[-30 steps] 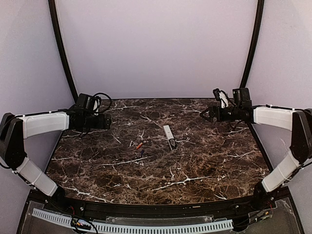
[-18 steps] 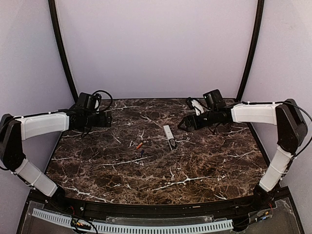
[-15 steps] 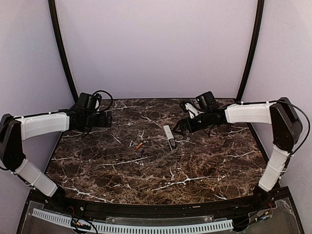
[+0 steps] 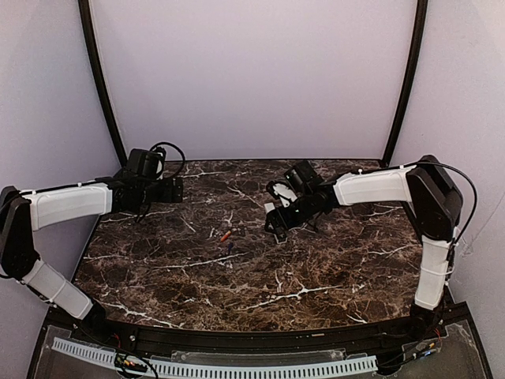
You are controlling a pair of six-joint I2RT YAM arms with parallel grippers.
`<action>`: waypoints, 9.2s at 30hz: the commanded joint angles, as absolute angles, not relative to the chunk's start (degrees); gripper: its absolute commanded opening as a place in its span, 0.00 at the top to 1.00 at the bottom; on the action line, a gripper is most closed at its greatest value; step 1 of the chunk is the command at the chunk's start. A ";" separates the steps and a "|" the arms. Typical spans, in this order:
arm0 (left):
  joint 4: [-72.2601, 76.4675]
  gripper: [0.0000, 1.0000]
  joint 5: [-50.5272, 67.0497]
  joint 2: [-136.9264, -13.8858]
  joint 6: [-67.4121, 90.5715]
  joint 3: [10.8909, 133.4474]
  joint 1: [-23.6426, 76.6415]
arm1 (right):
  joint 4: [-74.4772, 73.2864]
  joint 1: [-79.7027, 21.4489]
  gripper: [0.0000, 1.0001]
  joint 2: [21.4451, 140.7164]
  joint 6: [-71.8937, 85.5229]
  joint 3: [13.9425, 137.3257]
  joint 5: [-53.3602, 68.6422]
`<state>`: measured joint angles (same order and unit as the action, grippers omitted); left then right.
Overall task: Load the batteries into the remote control
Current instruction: Pick up the remote control from the center of the board, then pass from the right arm to the left, then pass from the left arm to the right, then remove the battery cover from the remote control.
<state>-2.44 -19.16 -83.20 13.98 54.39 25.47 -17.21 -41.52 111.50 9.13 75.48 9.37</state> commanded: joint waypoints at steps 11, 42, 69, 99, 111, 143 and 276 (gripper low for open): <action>-0.69 0.00 -21.92 -80.48 12.77 53.20 26.76 | -21.37 -43.65 0.47 117.71 11.16 79.23 0.21; 11.16 0.01 6.25 -77.58 -35.03 43.39 44.26 | -32.19 -36.39 0.90 93.66 3.95 67.59 36.85; 1.95 0.35 -8.37 -91.14 -63.41 56.41 65.65 | -38.85 -43.22 0.97 93.13 3.84 64.26 52.07; 0.87 1.00 -1.53 -90.35 -52.41 60.40 66.16 | -36.61 -40.18 0.32 85.17 4.25 70.43 44.03; -7.11 1.00 13.63 -87.56 -32.07 67.76 60.49 | -17.16 -36.43 0.01 57.11 1.36 59.03 25.12; -43.14 1.00 72.02 -94.04 -13.98 81.93 49.39 | -21.79 -53.47 0.24 55.61 -24.90 56.07 30.14; 12.34 0.51 47.69 -91.19 31.98 71.45 41.57 | 18.75 -58.57 1.00 53.05 -26.31 37.38 -4.44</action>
<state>19.88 51.42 -93.43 38.70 70.06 40.77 14.52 -58.50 52.38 -27.07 36.56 -4.40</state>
